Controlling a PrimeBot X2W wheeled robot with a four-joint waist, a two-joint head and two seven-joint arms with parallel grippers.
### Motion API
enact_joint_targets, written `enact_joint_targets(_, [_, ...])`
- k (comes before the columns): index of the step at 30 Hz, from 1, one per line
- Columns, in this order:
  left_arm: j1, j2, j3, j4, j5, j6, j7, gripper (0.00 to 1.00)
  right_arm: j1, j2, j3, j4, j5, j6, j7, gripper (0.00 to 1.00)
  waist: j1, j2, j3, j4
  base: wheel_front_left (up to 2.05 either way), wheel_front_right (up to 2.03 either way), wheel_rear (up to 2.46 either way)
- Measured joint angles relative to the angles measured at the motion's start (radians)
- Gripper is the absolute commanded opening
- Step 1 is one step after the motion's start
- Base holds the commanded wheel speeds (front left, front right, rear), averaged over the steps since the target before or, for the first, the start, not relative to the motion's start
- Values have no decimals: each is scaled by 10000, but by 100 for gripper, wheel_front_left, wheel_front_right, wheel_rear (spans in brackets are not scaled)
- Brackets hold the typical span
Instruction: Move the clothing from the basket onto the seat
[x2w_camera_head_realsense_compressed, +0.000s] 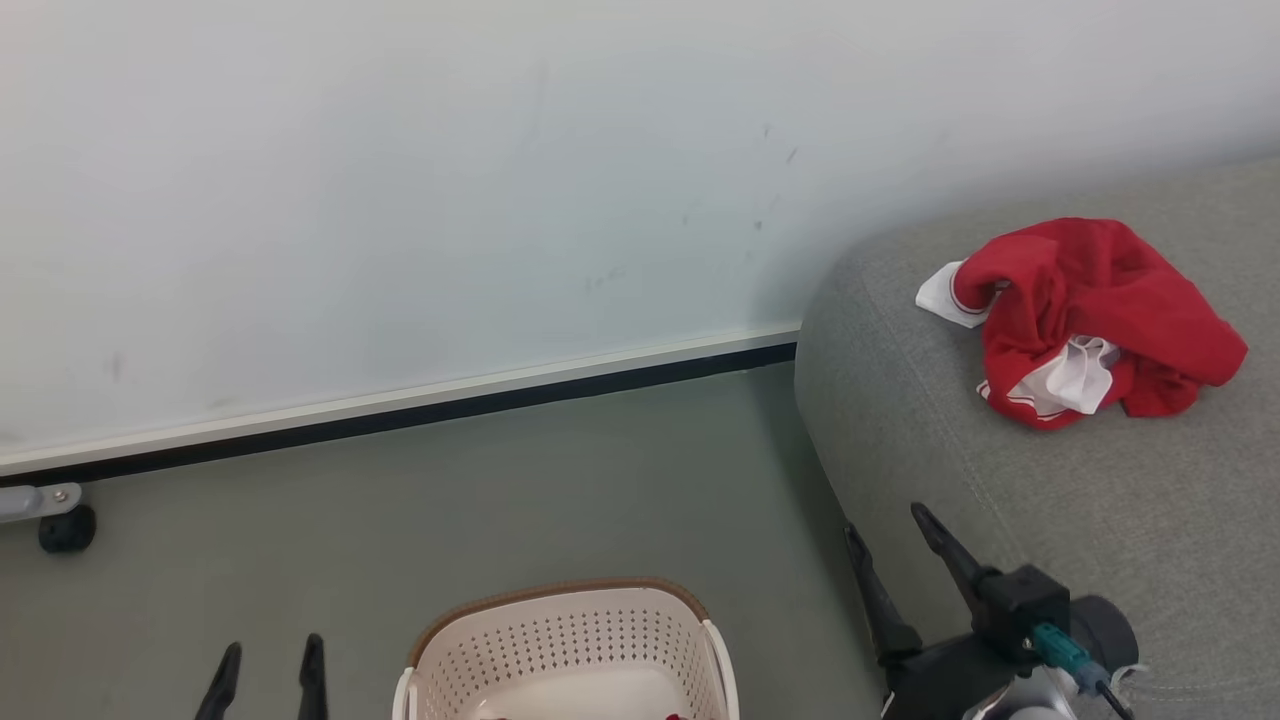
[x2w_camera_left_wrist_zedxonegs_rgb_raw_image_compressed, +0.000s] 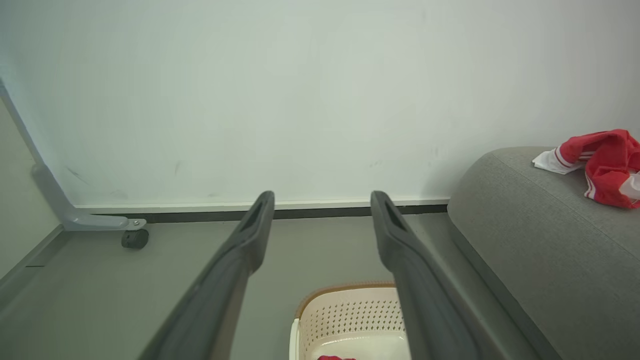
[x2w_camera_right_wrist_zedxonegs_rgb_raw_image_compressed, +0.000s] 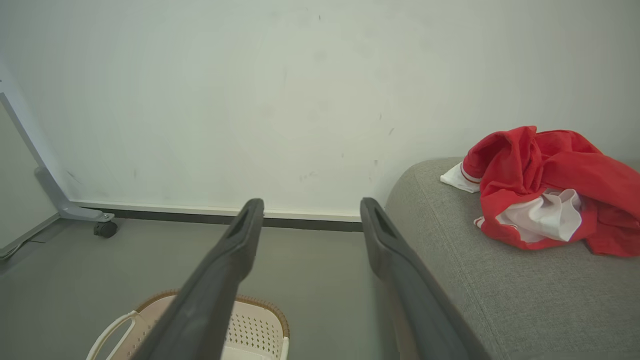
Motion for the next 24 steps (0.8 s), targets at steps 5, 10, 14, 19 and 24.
enact_joint_targets(5, [329,-40,336,-265,6,77,0,100,563,-58,-297,-865,-44,-155,-2,100,0,0,48,49,0,0,0])
enact_joint_targets(10, [440,-134,654,-602,73,161,-2,100,1057,-98,-548,-1478,-92,-253,0,100,0,0,108,41,0,0,0])
enact_joint_targets(14, [682,-184,748,-761,128,163,-2,100,1304,-90,-803,-1883,-169,-263,-2,100,1,0,175,-14,0,0,0])
enact_joint_targets(19, [682,-251,832,-909,228,174,-29,100,1534,-88,-1024,-2176,-259,-309,0,100,1,1,247,-45,0,0,0])
enact_joint_targets(24, [681,-291,853,-1030,267,180,-29,100,1567,-88,-1172,-2349,-339,-336,-2,100,0,0,296,-56,0,0,0])
